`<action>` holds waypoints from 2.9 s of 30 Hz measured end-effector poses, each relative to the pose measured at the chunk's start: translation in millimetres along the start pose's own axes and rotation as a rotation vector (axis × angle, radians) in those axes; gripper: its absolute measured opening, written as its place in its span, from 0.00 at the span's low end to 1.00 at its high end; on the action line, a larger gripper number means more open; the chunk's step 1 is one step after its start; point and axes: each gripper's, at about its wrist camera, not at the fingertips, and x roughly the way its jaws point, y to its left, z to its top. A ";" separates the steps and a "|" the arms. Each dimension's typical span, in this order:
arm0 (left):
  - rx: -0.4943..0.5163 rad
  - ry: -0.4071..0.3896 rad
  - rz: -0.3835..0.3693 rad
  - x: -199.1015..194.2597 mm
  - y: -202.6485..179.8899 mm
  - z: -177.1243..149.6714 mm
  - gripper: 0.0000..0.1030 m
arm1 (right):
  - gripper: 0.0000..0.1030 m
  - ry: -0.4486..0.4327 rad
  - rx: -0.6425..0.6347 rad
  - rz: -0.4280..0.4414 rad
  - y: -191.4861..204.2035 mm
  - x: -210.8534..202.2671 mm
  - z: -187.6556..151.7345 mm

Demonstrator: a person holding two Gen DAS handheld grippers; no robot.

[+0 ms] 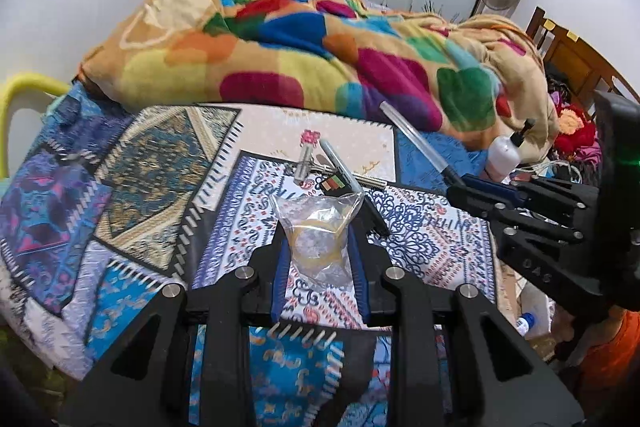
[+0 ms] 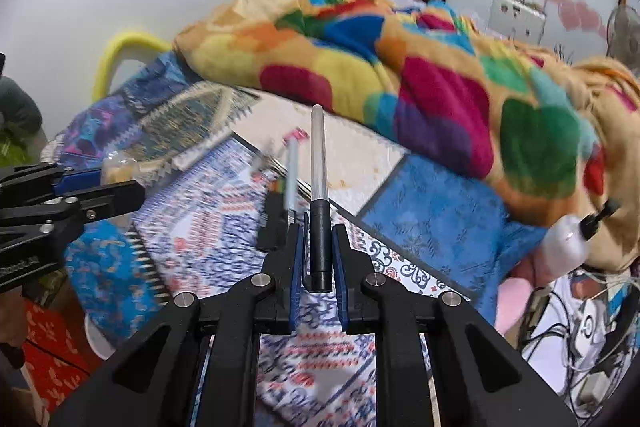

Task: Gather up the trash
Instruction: 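Carry the plastic bag and black marker with both tools over the white bin, then open both tools to drop the bag and marker into the bin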

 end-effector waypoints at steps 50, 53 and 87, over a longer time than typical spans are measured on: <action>-0.435 -0.045 0.336 -247.1 199.5 -259.7 0.27 | 0.13 0.075 -0.304 0.373 323.3 -84.0 -82.3; -0.463 -0.004 0.356 -235.6 220.4 -277.4 0.27 | 0.13 0.124 -0.314 0.385 339.0 -63.2 -90.7; -0.728 0.229 0.316 -124.2 307.6 -353.9 0.41 | 0.22 0.443 -0.369 0.434 388.9 80.3 -116.8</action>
